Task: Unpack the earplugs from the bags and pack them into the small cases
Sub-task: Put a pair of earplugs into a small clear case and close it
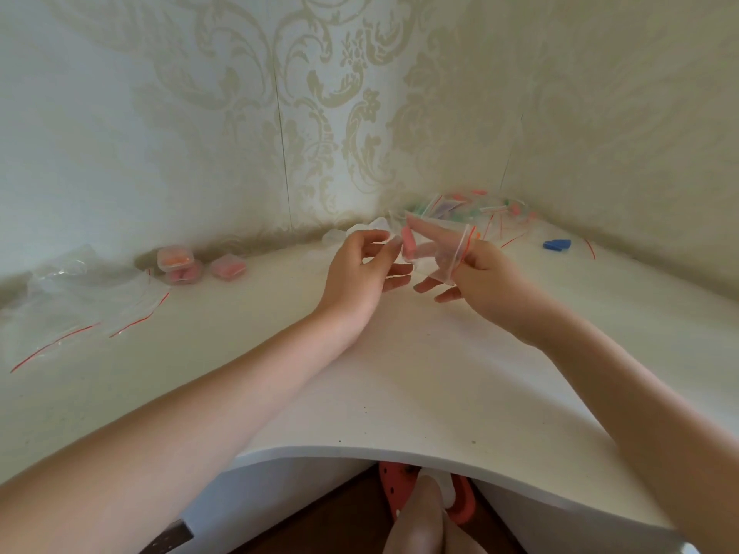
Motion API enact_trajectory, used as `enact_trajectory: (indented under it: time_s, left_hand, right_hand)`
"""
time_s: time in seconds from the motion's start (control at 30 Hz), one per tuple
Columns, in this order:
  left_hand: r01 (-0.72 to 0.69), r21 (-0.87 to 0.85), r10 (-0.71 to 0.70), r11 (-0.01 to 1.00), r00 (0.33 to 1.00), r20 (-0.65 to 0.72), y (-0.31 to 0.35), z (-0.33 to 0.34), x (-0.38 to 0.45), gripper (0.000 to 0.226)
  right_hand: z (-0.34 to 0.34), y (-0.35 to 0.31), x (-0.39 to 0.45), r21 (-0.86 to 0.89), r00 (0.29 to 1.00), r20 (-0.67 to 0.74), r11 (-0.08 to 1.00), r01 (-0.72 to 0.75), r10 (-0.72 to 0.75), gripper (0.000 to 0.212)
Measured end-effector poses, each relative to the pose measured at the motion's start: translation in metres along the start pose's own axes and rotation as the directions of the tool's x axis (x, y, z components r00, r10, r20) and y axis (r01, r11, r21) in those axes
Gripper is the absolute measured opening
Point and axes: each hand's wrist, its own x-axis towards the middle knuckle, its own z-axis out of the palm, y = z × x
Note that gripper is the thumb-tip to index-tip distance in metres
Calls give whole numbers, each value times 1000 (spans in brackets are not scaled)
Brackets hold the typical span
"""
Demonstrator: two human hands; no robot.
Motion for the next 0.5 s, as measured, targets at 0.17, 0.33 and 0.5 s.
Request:
enact_trajectory:
  time_s: [0.17, 0.33, 0.5]
  left_hand:
    - [5, -16, -3, 1000, 997, 76, 1, -3, -2, 17]
    - [-121, 145, 122, 982, 993, 2, 2, -2, -2, 12]
    - [-167, 220, 175, 961, 984, -18, 0, -2, -4, 10]
  right_hand:
    - [-1, -2, -1, 36, 999, -17, 999, -28, 29, 59]
    - [1, -1, 0, -29, 993, -33, 993, -112, 111, 28]
    - [6, 6, 3, 4, 991, -131, 999, -33, 33, 14]
